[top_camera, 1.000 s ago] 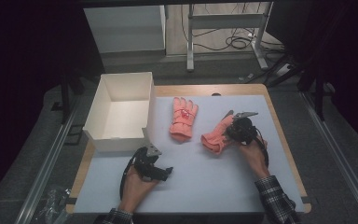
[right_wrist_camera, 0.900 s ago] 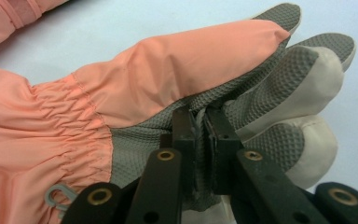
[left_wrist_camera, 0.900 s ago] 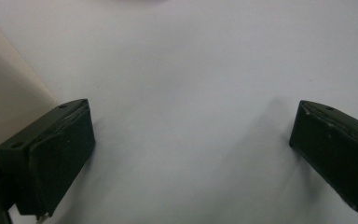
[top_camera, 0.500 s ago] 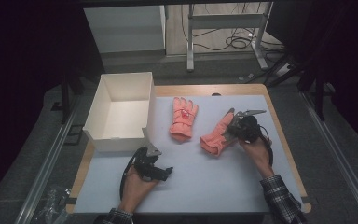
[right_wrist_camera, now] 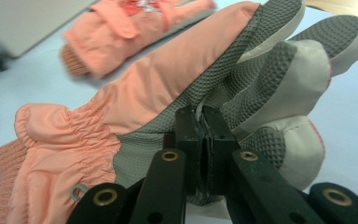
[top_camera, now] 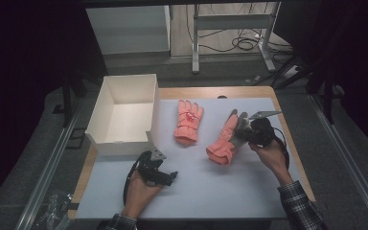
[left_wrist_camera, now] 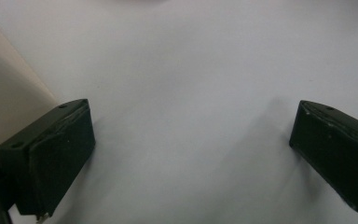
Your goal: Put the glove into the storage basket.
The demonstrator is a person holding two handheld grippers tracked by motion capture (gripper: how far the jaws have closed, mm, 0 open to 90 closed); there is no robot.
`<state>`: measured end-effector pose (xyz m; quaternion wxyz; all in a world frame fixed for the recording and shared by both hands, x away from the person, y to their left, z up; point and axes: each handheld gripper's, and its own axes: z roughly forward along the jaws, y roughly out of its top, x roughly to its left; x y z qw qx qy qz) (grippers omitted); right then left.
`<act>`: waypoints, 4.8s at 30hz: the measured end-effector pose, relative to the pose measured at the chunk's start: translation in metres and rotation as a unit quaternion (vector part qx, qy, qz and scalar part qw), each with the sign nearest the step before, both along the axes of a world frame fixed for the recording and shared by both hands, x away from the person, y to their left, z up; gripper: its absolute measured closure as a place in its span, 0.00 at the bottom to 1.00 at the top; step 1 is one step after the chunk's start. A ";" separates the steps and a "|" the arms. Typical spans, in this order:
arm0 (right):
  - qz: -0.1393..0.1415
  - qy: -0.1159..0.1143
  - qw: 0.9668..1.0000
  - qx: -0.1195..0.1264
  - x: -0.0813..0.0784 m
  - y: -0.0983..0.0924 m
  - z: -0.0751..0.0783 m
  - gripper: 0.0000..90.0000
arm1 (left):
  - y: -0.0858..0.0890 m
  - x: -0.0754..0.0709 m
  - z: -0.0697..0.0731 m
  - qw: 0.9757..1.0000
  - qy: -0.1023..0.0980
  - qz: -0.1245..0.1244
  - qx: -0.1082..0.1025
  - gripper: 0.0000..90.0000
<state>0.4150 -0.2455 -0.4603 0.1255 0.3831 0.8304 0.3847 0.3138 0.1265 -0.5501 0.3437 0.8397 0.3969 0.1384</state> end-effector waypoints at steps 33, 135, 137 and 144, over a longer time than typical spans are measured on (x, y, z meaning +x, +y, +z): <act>0.208 0.009 0.976 -0.063 -0.015 0.042 -0.029 0.87 | 0.000 0.000 0.000 1.000 0.001 -0.001 0.002 0.00; 0.071 0.035 0.996 -0.051 0.110 0.169 -0.027 0.96 | 0.000 0.000 0.000 1.000 0.000 -0.001 0.001 0.00; 0.072 0.034 0.996 -0.047 0.108 0.168 -0.024 0.96 | 0.000 0.000 0.000 1.000 0.000 -0.001 0.001 0.00; 0.083 0.031 0.995 -0.034 0.101 0.166 -0.012 0.96 | 0.000 0.000 0.000 1.000 0.000 -0.001 0.002 0.00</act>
